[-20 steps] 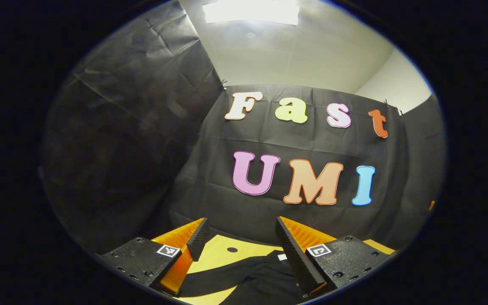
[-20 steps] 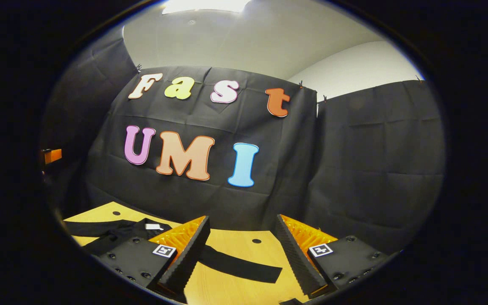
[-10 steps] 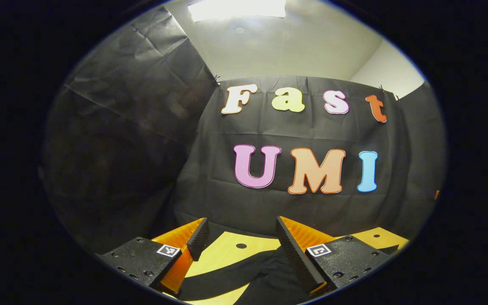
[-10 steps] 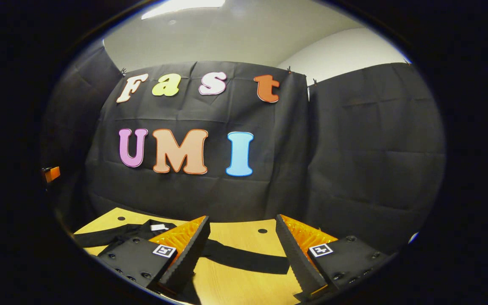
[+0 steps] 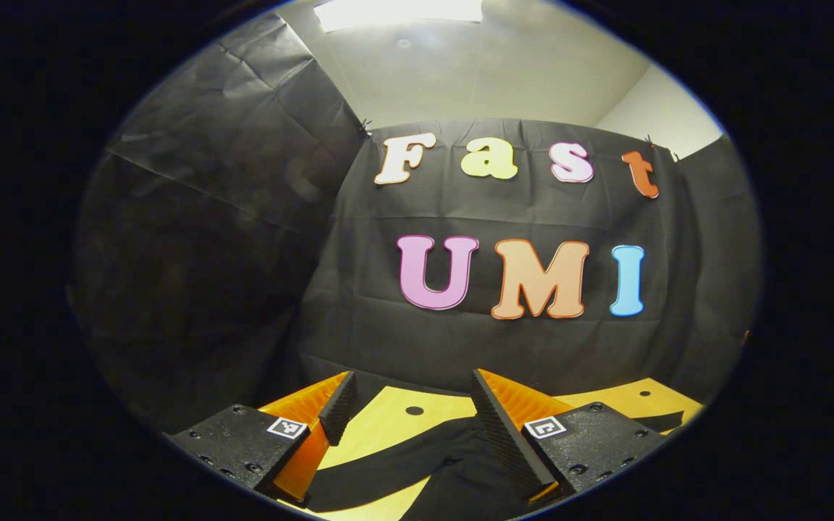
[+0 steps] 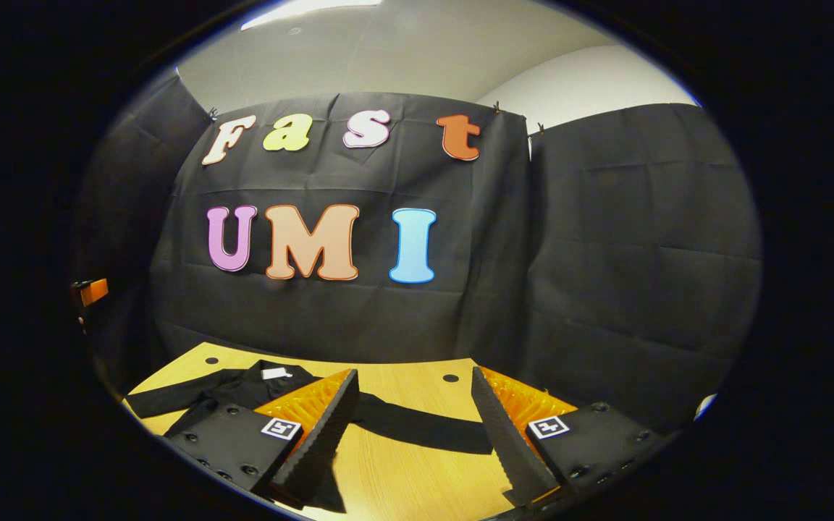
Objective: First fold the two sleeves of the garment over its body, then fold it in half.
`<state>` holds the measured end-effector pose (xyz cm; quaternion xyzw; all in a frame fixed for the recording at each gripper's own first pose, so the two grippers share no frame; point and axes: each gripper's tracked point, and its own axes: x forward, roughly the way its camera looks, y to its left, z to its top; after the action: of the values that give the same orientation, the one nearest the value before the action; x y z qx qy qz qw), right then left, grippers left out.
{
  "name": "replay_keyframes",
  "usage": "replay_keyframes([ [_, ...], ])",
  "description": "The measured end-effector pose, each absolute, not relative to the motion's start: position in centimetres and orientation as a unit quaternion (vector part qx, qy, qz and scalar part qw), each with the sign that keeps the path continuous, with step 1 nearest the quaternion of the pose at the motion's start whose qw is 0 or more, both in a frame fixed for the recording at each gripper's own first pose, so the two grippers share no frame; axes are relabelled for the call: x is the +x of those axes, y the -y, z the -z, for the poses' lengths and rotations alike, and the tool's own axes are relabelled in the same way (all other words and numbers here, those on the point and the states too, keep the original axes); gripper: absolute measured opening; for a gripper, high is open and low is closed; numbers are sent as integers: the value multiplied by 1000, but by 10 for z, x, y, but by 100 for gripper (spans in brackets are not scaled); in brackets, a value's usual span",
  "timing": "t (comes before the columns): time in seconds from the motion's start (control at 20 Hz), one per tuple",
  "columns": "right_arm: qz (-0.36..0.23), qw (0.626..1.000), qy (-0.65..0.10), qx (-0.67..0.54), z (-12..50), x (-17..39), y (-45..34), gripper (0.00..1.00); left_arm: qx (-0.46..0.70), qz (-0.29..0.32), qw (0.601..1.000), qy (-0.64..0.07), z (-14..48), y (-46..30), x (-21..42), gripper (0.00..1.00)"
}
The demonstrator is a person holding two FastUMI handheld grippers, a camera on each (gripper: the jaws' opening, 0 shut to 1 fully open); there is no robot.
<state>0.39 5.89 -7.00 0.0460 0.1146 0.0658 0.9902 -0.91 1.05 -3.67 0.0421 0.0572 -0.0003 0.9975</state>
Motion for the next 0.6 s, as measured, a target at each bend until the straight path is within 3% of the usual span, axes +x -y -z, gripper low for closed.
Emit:
replay_keyframes([
  [0.6, -72, 986, -135, 64, 82, -1, -56, 100, 61, 12, 994, -89, 51, -6, -22, 92],
])
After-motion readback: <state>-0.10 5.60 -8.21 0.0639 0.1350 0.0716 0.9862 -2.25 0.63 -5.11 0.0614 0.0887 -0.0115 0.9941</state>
